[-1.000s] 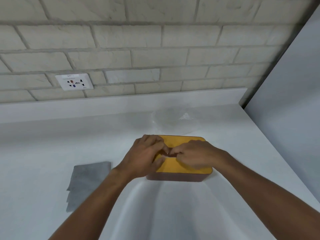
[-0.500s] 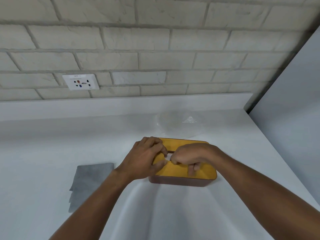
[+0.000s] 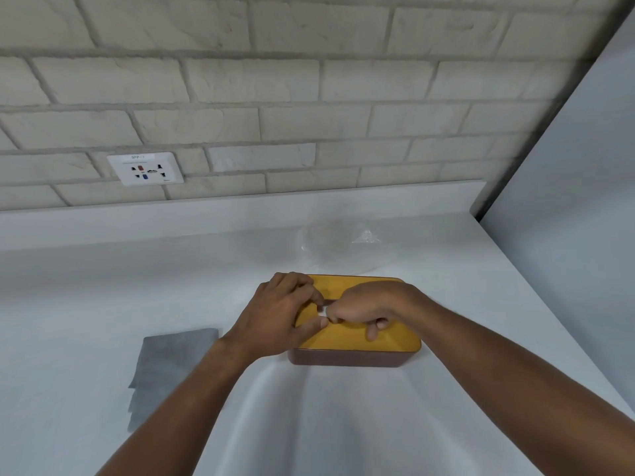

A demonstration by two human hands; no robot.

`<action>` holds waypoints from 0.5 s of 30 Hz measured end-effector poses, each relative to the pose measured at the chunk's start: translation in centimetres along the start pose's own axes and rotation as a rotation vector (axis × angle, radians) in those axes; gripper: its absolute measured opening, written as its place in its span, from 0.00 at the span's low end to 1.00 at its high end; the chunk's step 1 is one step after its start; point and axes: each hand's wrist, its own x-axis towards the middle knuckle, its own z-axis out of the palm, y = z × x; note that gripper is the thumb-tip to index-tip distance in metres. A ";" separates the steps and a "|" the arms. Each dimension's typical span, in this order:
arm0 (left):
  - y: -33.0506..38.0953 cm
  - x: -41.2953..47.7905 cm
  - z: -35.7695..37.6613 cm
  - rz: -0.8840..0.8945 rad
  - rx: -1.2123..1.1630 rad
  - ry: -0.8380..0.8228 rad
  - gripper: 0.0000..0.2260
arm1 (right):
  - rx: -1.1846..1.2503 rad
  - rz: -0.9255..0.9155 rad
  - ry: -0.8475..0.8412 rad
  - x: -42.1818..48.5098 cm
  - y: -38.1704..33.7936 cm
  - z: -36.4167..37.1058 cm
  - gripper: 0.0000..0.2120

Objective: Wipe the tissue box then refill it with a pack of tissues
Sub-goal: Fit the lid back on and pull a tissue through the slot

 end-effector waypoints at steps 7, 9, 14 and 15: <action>0.1 0.0 -0.1 -0.014 -0.020 0.007 0.19 | 0.024 -0.063 0.050 -0.4 0.2 0.2 0.21; 0.1 0.0 -0.2 -0.018 -0.026 0.010 0.19 | -0.050 -0.132 0.124 -0.3 0.7 0.4 0.17; 0.3 0.7 -0.7 -0.059 -0.038 0.020 0.16 | -0.169 -0.322 0.517 0.0 3.1 1.1 0.08; 0.5 1.0 -0.9 -0.069 -0.023 0.017 0.16 | -0.167 -0.345 0.561 -0.2 3.5 1.1 0.08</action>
